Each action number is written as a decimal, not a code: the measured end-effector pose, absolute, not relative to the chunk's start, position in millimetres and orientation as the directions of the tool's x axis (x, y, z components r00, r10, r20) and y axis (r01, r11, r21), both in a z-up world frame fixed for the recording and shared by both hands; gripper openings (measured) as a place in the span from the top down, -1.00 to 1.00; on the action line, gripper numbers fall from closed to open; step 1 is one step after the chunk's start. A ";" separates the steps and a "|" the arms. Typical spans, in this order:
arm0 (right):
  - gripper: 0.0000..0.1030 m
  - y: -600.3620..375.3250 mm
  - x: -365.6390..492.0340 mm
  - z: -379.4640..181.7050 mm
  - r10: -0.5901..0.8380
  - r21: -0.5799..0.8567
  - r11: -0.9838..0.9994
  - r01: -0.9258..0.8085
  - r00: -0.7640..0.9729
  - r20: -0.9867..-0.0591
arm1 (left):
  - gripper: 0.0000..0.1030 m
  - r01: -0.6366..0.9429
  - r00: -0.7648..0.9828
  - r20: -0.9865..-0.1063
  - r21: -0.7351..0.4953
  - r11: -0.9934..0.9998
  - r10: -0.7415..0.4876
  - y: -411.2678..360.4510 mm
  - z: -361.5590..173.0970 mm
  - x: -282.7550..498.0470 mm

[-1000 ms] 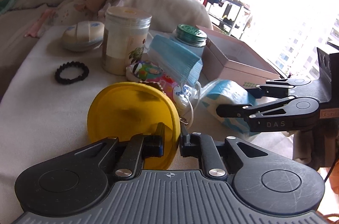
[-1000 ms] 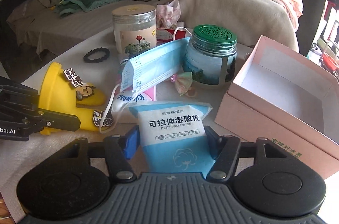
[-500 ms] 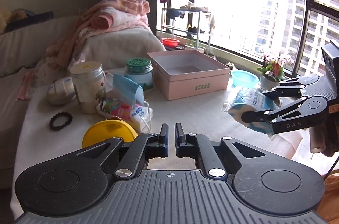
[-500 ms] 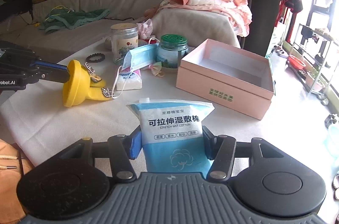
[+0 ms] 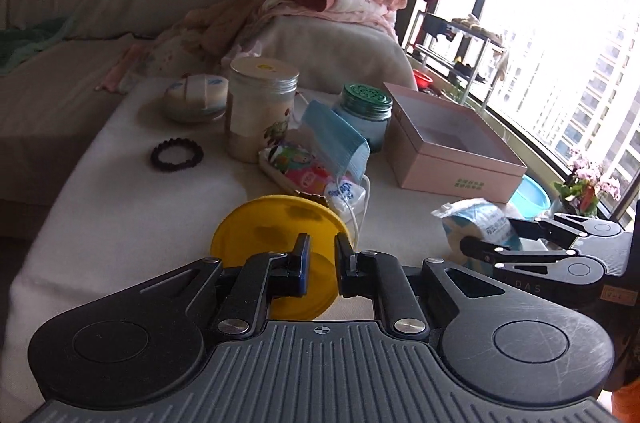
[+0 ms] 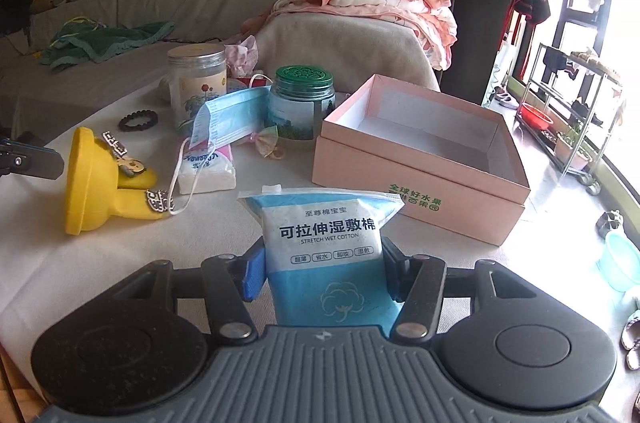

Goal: Organize soft objects
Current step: 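Carry the blue pack and yellow funnel with both grippers toward the pink box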

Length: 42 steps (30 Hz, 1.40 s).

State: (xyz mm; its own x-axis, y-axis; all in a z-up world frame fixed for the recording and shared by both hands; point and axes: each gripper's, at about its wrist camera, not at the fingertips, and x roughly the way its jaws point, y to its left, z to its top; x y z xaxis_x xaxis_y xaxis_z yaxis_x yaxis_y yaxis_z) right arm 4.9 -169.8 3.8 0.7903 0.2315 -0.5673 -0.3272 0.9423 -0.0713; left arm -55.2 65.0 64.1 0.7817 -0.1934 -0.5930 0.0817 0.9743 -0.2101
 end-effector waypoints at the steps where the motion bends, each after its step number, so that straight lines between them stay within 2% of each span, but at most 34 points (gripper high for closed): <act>1: -0.09 -166.8 8.1 -0.4 0.232 -0.070 0.941 -0.330 0.783 -0.577 | 0.72 0.087 0.784 -0.593 -0.186 0.979 -0.182 59.1 62.8 -54.8; 4: -0.13 -161.5 11.0 -13.4 0.231 -0.069 0.940 -0.335 0.770 -0.595 | 0.72 0.096 0.787 -0.604 -0.081 0.992 -0.125 42.5 57.4 -55.6; 9: -0.22 -168.3 10.0 -26.5 0.242 -0.029 0.946 -0.323 0.761 -0.602 | 0.72 0.191 0.762 -0.607 -0.126 0.974 -0.228 34.8 62.9 -70.6; 11: -0.23 -172.2 13.0 -26.8 0.251 0.001 0.949 -0.315 0.753 -0.608 | 0.71 0.201 0.772 -0.593 -0.112 0.973 -0.228 32.0 66.9 -74.3; 17: -0.28 -176.7 14.6 -28.0 0.261 0.040 0.953 -0.301 0.747 -0.611 | 0.69 0.127 0.783 -0.610 -0.035 0.991 -0.121 29.4 63.2 -64.4; 18: -0.28 -177.2 14.4 -28.1 0.262 0.042 0.953 -0.299 0.748 -0.610 | 0.66 0.115 0.782 -0.615 -0.022 0.993 -0.105 29.7 61.2 -62.8; 20: -0.29 -178.2 14.4 -28.3 0.264 0.048 0.954 -0.297 0.748 -0.609 | 0.38 0.107 0.779 -0.621 -0.014 0.994 -0.093 31.6 58.5 -60.0; 22: -0.29 -178.3 14.0 -28.2 0.264 0.049 0.954 -0.297 0.748 -0.608 | 0.21 0.090 0.777 -0.625 -0.003 0.996 -0.072 33.3 56.6 -57.9; 28: -0.30 -179.0 14.0 -28.2 0.268 0.055 0.954 -0.296 0.749 -0.606 | 0.18 0.090 0.764 -0.641 0.000 0.996 -0.069 33.1 51.9 -54.1; 33: -0.30 -179.2 13.9 -28.2 0.268 0.056 0.954 -0.295 0.749 -0.606 | 0.22 0.093 0.743 -0.659 -0.070 0.993 -0.116 36.2 37.8 -44.8; 36: -0.30 -179.4 13.9 -28.1 0.268 0.057 0.954 -0.295 0.749 -0.605 | 0.17 0.065 0.756 -0.648 -0.073 0.995 -0.097 40.0 29.2 -36.9; 38: -0.30 -179.8 13.4 -28.1 0.269 0.060 0.954 -0.294 0.750 -0.604 | -0.02 0.069 0.752 -0.652 -0.068 0.995 -0.097 40.9 24.2 -31.1; 42: -0.30 -179.5 13.2 -28.2 0.267 0.058 0.954 -0.293 0.751 -0.604 | -0.05 0.087 0.749 -0.657 -0.023 0.996 -0.081 34.2 17.3 -23.4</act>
